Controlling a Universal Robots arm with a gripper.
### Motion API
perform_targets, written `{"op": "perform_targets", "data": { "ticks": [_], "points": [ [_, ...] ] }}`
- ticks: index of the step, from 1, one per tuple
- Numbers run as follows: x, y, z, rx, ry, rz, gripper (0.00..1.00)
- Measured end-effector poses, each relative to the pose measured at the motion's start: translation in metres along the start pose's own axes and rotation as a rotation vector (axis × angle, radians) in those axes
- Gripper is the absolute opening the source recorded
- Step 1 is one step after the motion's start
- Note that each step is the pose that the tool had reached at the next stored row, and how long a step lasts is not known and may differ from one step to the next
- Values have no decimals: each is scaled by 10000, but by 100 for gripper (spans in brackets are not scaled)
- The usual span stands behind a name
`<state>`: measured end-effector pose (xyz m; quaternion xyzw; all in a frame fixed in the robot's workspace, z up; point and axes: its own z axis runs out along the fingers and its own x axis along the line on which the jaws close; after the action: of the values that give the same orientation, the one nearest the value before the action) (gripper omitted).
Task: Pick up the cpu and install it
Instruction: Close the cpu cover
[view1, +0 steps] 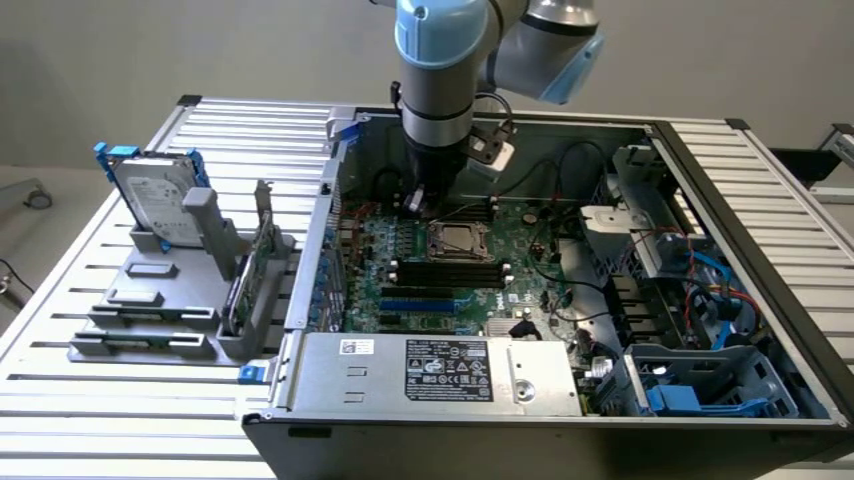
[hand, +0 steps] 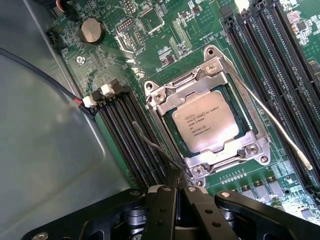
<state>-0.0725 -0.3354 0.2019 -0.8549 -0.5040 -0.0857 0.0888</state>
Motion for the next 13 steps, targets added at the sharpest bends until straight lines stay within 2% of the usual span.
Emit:
{"op": "perform_targets", "data": {
  "ticks": [3,13],
  "points": [
    [5,-6,10,-23,-5,44,11],
    [-4,-23,38,-146,-137,215,11]
  ]
}}
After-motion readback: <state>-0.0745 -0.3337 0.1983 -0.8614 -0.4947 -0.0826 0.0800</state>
